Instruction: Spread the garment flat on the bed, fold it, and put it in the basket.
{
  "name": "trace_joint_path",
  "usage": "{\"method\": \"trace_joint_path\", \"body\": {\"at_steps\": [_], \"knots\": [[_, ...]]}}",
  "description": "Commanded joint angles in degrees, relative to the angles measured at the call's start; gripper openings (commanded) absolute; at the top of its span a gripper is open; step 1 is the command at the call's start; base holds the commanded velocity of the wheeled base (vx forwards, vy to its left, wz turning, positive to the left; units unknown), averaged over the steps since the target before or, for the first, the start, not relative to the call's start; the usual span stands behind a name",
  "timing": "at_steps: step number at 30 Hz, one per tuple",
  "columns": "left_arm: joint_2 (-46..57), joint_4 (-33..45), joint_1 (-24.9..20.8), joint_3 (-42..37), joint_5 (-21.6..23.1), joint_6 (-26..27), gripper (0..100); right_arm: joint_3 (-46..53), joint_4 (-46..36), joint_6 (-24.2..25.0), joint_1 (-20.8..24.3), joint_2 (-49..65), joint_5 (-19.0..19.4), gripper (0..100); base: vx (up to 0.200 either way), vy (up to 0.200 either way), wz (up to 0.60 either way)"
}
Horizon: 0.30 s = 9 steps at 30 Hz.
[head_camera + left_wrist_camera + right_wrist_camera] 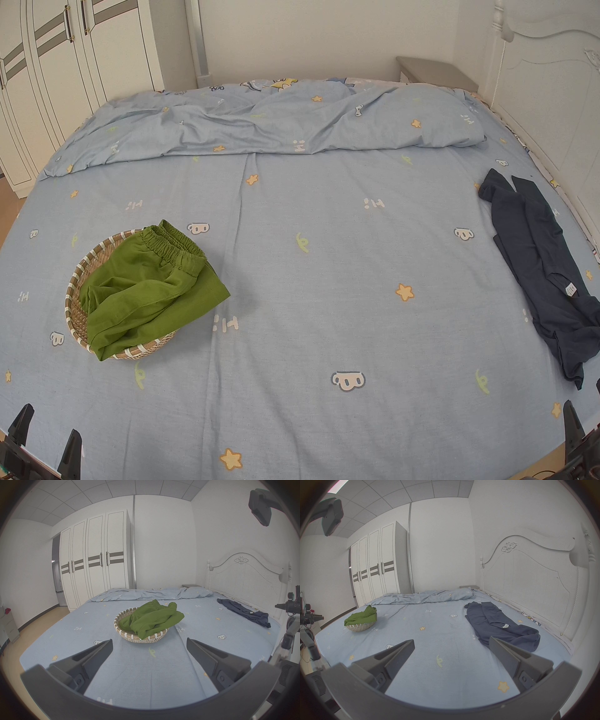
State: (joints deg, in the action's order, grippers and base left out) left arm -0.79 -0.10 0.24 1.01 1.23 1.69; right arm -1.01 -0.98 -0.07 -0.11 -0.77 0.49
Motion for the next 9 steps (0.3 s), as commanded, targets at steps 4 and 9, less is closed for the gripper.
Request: {"method": "trace_joint_path", "body": {"at_steps": [4, 9], "knots": [[0.18, 0.01, 0.02, -1.01, 0.00, -0.02, 100, 0.75, 0.27, 0.07, -0.07, 0.33, -0.14, 100, 0.000, 0.000, 0.00], [0.18, 0.01, 0.02, -1.01, 0.00, -0.02, 100, 0.75, 0.18, -0.01, -0.07, 0.33, -0.14, 100, 0.000, 0.000, 0.00]]}}
